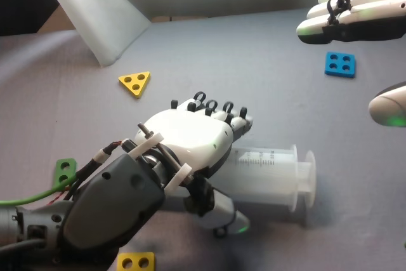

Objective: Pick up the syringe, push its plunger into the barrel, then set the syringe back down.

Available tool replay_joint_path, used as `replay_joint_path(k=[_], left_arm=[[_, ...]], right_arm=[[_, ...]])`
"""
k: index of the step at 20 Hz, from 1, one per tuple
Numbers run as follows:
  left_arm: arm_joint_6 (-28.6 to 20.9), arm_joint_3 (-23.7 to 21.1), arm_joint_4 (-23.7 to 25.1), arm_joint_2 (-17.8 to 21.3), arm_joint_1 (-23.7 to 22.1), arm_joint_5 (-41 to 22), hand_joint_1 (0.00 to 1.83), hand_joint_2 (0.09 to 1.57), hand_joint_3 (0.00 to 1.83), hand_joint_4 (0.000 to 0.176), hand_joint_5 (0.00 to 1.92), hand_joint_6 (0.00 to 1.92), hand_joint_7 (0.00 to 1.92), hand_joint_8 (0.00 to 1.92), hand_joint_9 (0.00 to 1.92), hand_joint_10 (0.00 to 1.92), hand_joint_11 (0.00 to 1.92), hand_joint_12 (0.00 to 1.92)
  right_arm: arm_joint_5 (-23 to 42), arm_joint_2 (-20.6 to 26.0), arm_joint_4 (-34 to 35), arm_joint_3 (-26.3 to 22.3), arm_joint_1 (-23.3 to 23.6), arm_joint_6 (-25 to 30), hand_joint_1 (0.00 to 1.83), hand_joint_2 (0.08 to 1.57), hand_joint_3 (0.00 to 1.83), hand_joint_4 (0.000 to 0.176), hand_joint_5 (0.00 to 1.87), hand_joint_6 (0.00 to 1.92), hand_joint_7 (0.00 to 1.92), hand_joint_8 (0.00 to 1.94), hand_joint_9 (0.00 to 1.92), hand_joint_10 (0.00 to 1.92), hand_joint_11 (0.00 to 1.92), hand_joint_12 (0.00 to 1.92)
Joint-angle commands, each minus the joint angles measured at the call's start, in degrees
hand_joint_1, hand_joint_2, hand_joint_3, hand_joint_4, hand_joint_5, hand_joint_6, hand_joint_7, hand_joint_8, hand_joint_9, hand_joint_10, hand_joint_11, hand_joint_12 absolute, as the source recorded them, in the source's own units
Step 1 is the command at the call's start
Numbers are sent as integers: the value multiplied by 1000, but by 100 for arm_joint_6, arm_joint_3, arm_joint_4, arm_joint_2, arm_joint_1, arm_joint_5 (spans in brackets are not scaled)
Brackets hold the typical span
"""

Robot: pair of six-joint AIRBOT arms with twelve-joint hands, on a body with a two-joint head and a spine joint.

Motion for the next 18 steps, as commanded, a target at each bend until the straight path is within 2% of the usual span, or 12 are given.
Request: replay_joint_path(k=[1,2,4,8,12,14,16,17,18], left_arm=[[-3,-9,349,-46,-46,-322,599,833,0,0,70,0,67,1,89,0,0,361],[-3,-9,345,-46,-45,-323,540,814,0,0,47,1,38,1,56,1,0,286],[-3,-14,341,-46,-45,-340,359,728,0,0,0,0,0,0,0,0,0,17],[-3,-22,327,-45,-36,-371,340,715,0,0,0,0,0,0,0,0,0,0],[-27,-18,461,-25,-77,-337,360,721,0,0,0,0,0,0,0,0,0,0],[-158,71,748,34,-192,64,346,719,0,0,0,0,0,0,0,0,0,0],[-251,227,976,202,-449,902,345,719,0,0,0,0,0,0,0,0,0,0],[-494,321,1285,372,-602,1434,356,732,0,0,0,0,0,0,0,0,0,0],[-978,418,1812,514,-724,1949,366,740,1,0,0,0,0,0,0,0,0,0]], right_arm=[[151,7,313,-20,86,-17,0,1220,0,0,209,2,190,3,149,3,0,399],[154,7,313,-20,87,-17,0,1221,0,0,186,2,173,2,129,1,0,346],[161,7,313,-23,87,-17,0,1222,0,0,164,0,150,0,111,1,0,305],[177,9,313,-26,91,-17,0,1223,0,0,203,6,180,1,135,4,0,398],[188,14,313,-35,95,-17,0,1225,0,0,198,3,179,7,132,5,0,371],[189,23,313,-43,97,-17,0,1219,0,0,200,3,185,8,139,8,0,373],[190,40,313,-64,106,-21,0,1218,0,0,199,3,185,7,139,7,0,372],[190,43,313,-77,107,-27,0,1220,0,0,201,3,189,8,142,8,0,372],[190,48,313,-86,110,-37,0,1217,0,0,187,0,177,3,135,5,0,370]])
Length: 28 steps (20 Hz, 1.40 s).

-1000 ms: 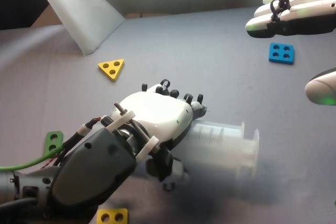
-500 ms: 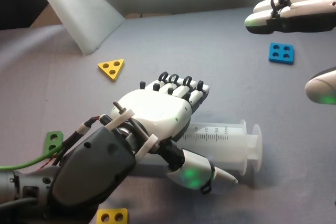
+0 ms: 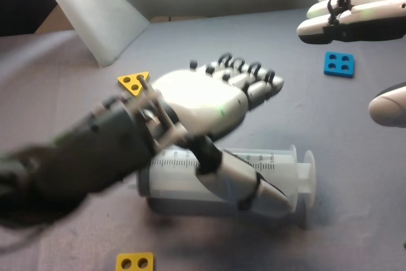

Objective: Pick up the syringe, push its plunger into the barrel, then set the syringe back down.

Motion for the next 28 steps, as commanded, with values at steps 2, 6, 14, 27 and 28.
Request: replay_joint_path(k=[2,6,14,27,28], left_arm=[[-1682,171,1977,253,-311,707,374,758,9,0,0,0,0,0,0,0,0,0],[-5316,289,5724,651,-532,-572,419,1029,18,0,543,27,578,25,531,22,175,564],[-10491,302,11159,1412,-1615,-1470,296,1570,33,0,753,1919,805,1919,812,1919,905,1920],[-11611,290,12527,1795,-2298,-1807,408,1571,58,0,760,1921,869,1921,908,1921,1017,1921],[-11611,285,12508,1795,-2298,-1788,404,1571,62,0,750,1921,862,1921,903,1921,1011,1921]], right_arm=[[140,-1,305,-30,116,-23,0,1218,0,0,210,6,198,4,152,7,0,431],[140,-1,305,-34,126,-29,0,1254,5,0,393,32,473,46,410,70,0,972],[140,-1,304,-47,127,-31,125,1385,4,0,823,1852,880,1929,863,1915,659,1919],[140,60,304,-125,129,-157,290,1570,9,0,1025,1921,1088,1941,1040,1921,1023,1921],[140,59,304,-125,129,-157,290,1571,14,0,1022,1921,1084,1941,1036,1921,1021,1921]])
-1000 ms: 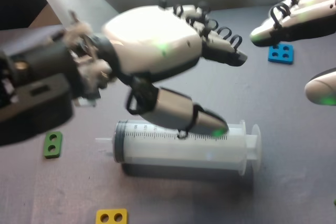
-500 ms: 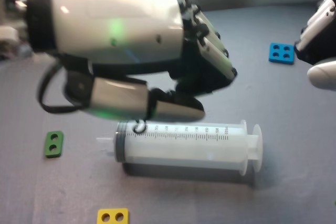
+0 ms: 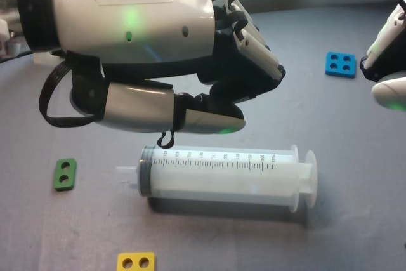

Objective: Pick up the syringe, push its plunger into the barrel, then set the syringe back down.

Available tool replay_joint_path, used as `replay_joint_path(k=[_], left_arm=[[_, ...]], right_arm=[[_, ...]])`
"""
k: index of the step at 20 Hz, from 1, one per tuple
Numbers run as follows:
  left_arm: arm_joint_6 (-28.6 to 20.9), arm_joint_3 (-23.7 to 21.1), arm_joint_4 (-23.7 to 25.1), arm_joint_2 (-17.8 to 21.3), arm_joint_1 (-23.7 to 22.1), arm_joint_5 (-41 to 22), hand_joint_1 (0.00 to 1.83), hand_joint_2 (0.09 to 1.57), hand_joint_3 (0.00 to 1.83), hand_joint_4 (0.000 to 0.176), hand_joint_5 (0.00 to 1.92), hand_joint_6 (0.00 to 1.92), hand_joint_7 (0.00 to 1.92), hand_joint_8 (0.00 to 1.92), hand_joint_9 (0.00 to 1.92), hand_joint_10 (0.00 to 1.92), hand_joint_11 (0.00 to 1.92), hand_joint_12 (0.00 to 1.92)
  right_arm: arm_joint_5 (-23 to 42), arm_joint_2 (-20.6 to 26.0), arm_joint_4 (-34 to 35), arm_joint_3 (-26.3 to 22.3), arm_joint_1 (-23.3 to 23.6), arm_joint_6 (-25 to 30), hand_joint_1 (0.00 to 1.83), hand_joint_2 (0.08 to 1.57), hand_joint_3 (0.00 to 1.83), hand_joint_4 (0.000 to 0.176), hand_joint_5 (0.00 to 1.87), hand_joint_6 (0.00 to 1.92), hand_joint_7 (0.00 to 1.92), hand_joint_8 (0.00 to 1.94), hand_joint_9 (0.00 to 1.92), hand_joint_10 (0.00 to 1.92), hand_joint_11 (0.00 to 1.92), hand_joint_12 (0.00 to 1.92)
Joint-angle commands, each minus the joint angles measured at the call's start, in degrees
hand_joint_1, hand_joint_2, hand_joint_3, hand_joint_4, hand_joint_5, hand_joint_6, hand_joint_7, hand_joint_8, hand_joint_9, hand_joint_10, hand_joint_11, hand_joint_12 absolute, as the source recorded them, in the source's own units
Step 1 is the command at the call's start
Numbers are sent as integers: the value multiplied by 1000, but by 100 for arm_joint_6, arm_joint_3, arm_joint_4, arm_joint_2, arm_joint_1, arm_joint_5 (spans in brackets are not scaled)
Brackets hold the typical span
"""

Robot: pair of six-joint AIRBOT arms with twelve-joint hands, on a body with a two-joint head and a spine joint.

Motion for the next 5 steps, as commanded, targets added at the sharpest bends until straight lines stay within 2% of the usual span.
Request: replay_joint_path(k=[1,5], left_arm=[[4,-27,-426,11,-76,-124,403,1571,62,0,748,1921,861,1921,901,1921,1010,1921],[40,-17,-456,15,-129,-59,380,1571,69,0,751,1921,853,1921,877,1921,972,1921]], right_arm=[[114,5,294,-18,90,-28,308,1569,7,0,1014,1921,1076,1941,1029,1921,1019,1921],[115,5,294,-19,92,-29,314,1568,0,0,972,1921,1036,1941,990,1921,971,1921]])
